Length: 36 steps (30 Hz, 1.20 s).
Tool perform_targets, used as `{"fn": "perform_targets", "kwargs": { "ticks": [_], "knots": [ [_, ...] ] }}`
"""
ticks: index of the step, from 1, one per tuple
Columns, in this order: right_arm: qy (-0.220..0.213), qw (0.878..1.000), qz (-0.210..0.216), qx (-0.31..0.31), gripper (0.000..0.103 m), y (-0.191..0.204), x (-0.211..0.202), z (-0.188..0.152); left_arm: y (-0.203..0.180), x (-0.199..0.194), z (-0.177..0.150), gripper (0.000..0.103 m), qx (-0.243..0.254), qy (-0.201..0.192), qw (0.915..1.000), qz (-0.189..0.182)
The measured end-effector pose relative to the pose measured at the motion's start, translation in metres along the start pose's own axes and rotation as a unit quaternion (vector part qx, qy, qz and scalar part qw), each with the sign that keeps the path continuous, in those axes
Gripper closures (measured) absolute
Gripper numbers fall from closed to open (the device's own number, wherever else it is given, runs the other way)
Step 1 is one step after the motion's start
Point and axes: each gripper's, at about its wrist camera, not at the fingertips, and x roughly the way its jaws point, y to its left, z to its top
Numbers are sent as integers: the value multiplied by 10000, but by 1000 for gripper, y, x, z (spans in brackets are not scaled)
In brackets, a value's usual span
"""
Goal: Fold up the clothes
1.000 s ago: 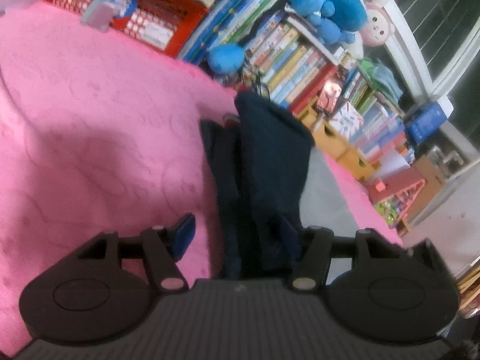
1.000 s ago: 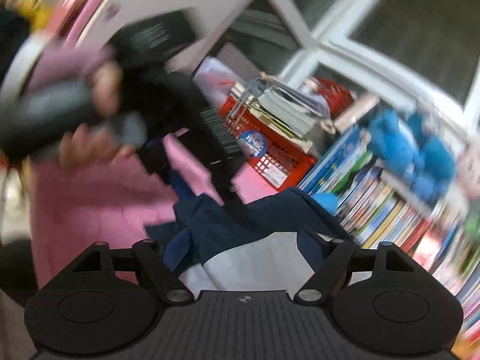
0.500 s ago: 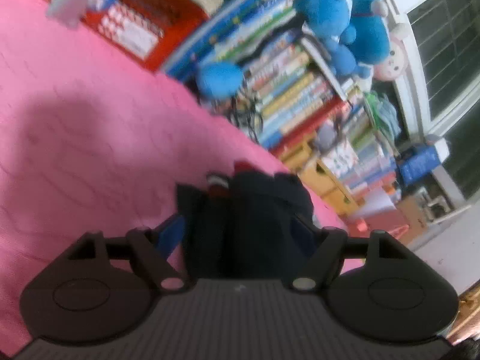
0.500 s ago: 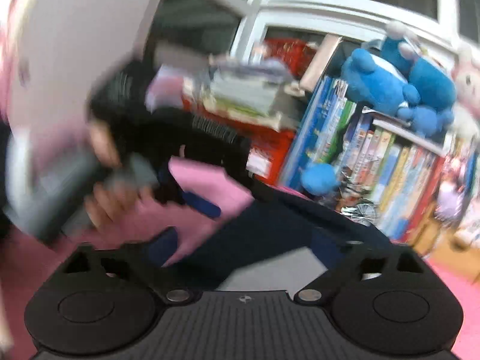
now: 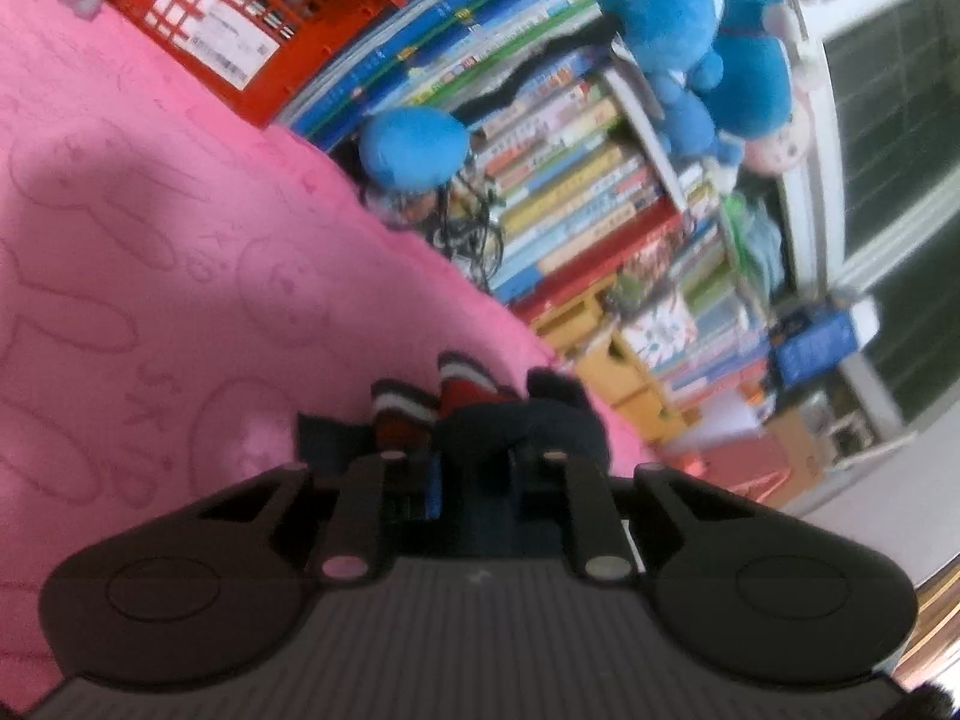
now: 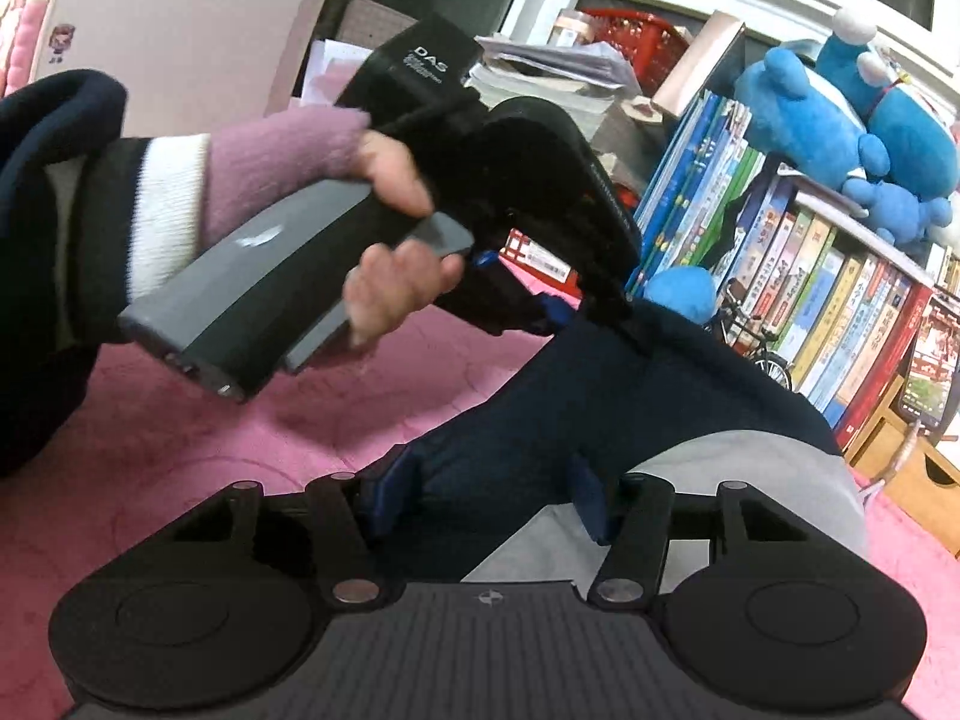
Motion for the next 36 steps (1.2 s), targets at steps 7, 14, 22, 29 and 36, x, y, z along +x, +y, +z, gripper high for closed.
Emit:
{"fn": "perform_targets", "kwargs": {
  "ticks": [7, 14, 22, 29, 36],
  "knots": [
    [42, 10000, 28, -21, 46, 3, -4, -4, 17, -12, 28, 95, -1006, -897, 9899, -430],
    [20, 10000, 42, 0, 46, 3, -6, -4, 8, -39, -6, 25, -226, -211, 9995, 81],
    [74, 9999, -29, -64, 47, 5, -4, -3, 11, -24, -17, 99, -284, -298, 9989, 219],
    [99, 9999, -46, -34, 48, 4, -3, -4, 8, -21, 3, 99, -367, -497, 9980, 157],
    [106, 9999, -38, -64, 47, 5, -4, -4, 18, -44, 3, 66, -686, -829, 9942, -24]
  ]
}}
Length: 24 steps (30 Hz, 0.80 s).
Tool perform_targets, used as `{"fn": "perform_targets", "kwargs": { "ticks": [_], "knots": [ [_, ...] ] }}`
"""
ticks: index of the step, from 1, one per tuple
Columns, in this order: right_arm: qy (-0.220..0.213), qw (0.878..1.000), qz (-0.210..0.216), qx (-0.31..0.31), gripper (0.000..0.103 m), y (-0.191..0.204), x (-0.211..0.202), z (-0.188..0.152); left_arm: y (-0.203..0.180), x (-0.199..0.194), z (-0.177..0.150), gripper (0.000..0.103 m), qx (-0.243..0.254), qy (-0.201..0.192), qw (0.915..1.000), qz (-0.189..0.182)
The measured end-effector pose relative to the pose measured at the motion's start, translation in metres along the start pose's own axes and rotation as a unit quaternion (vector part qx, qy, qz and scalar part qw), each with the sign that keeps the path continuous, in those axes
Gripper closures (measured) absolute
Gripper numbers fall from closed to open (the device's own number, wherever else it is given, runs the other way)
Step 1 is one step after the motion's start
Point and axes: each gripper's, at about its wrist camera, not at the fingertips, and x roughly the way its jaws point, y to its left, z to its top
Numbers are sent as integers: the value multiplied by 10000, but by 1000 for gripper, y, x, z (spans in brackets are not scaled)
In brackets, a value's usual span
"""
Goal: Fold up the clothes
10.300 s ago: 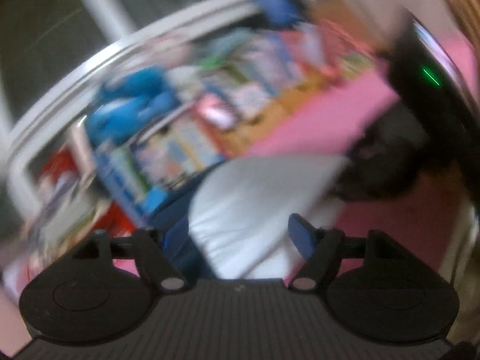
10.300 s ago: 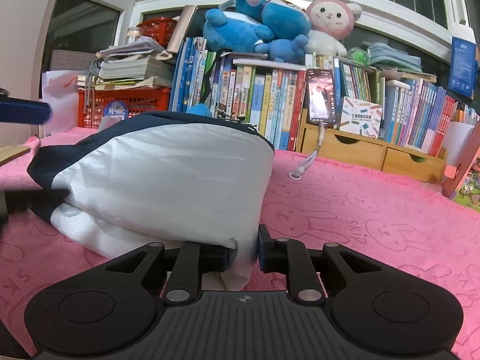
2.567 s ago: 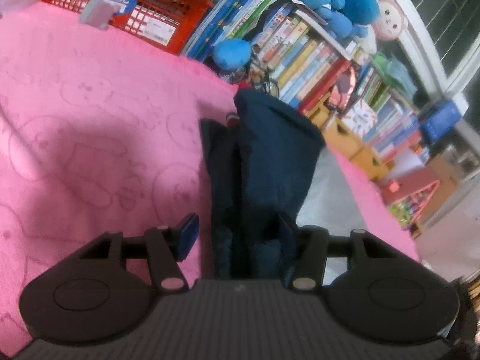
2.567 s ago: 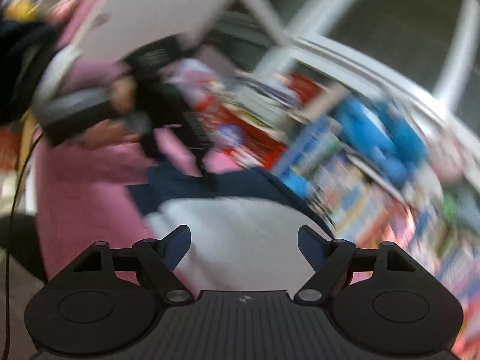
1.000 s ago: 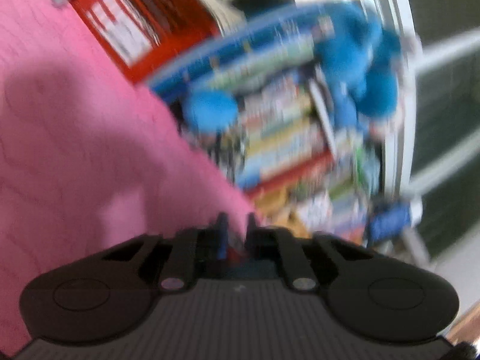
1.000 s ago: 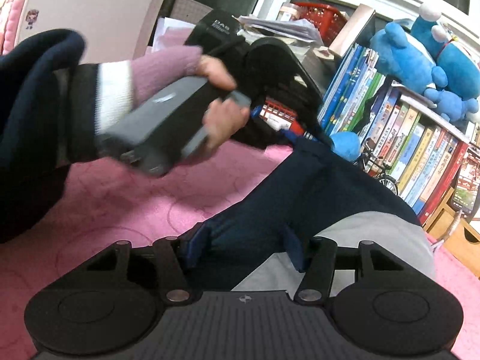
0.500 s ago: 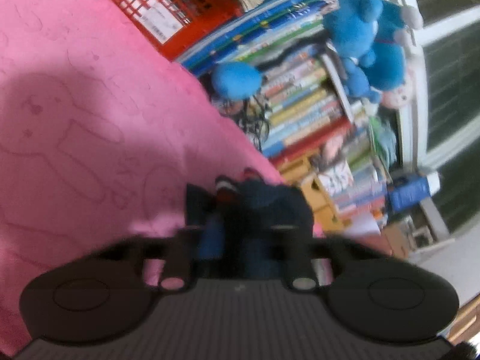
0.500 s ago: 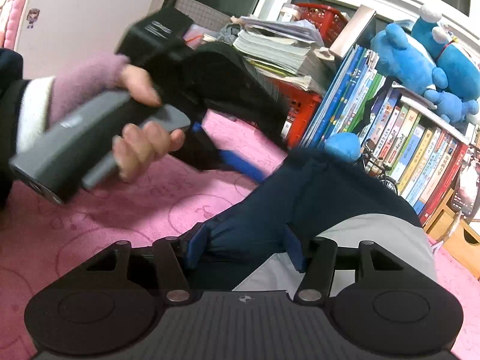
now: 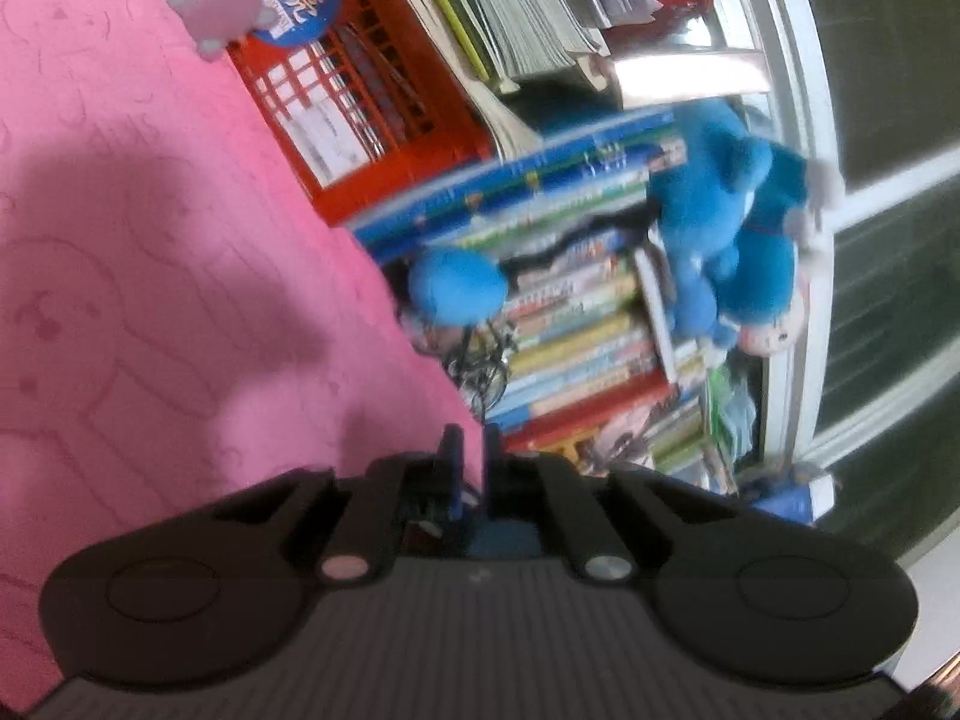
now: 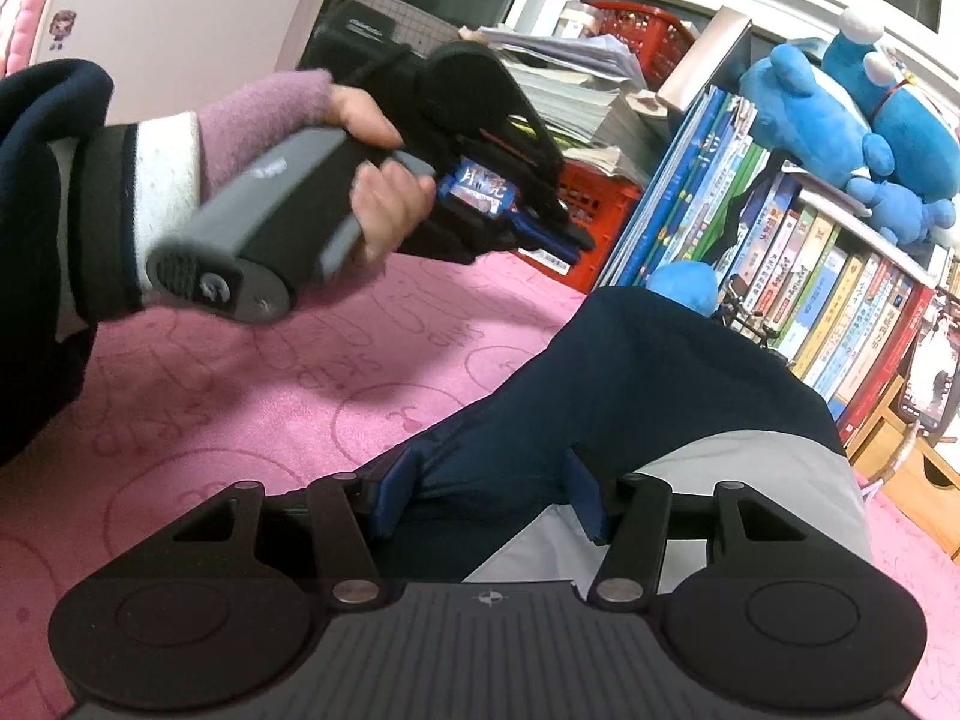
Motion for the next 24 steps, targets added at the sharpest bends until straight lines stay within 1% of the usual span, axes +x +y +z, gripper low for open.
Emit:
{"fn": "perform_targets", "kwargs": {
  "ticks": [1, 2, 3, 5, 6, 7, 8, 9, 10, 12, 13, 14, 15, 16, 17, 18, 19, 20, 21, 22, 24],
  "knots": [
    [0, 10000, 1, 0, 47, 0, 0, 0, -3, 1, -3, 52, 170, 166, 9997, 55],
    [0, 10000, 1, -1, 47, 0, 0, 0, -7, 1, -6, 27, 340, 331, 9988, 109],
    [0, 10000, 2, -1, 47, 0, 0, 0, -7, 4, -10, 19, 377, 467, 9982, 11],
    [0, 10000, 1, -4, 47, 1, 0, 0, -5, 11, -19, 19, 391, 723, 9963, -255],
    [2, 10000, -2, -7, 47, 1, 0, 0, -6, 17, -21, 41, 457, 742, 9959, -242],
    [7, 10000, -8, -11, 47, 2, 1, 0, -8, 24, -22, 65, 537, 736, 9956, -197],
    [9, 10000, -16, -17, 47, 3, 1, 0, -10, 33, -21, 91, 607, 740, 9954, 12],
    [9, 10000, -24, -24, 47, 3, 1, 0, -13, 42, -18, 91, 674, 746, 9946, 256],
    [16, 10000, -27, -22, 47, 4, 1, 0, -11, 47, -12, 91, 572, 605, 9962, 274],
    [20, 10000, -28, -25, 47, 4, 1, 0, -8, 46, -1, 91, 228, 164, 9994, 208],
    [16, 10000, -27, -27, 47, 4, 1, 0, -7, 41, 3, 93, 64, -73, 9996, 251],
    [10, 10000, -27, -31, 47, 5, 1, 0, -5, 35, 6, 92, -98, -313, 9990, 310],
    [4, 10000, -26, -34, 47, 5, 1, 0, -5, 29, 7, 91, -175, -447, 9981, 376],
    [-21, 10000, -17, -15, 47, 5, 0, 0, -7, 22, 5, 89, -86, -465, 9979, 440],
    [-97, 9999, 15, 34, 45, 4, -2, 0, -10, 15, 2, 78, 35, -462, 9977, 503],
    [-202, 9996, 93, 155, 41, 4, -7, -1, -14, 7, -5, 66, 246, -430, 9966, 662],
    [-291, 9987, 232, 362, 37, 2, -14, -2, -22, -1, -15, 62, 581, -444, 9935, 872],
    [-366, 9970, 379, 560, 32, 3, -23, -2, -32, -9, -25, 56, 938, -469, 9885, 1089],
    [-473, 9956, 462, 660, 29, -2, -35, -4, -41, -18, -36, 53, 1294, -493, 9817, 1303],
    [-592, 9942, 522, 727, 27, -9, -48, -7, -51, -26, -46, 53, 1648, -516, 9732, 1515],
    [-827, 9915, 565, 834, 20, -25, -74, -14, -71, -41, -71, 50, 2265, -620, 9559, 1763]
  ]
}}
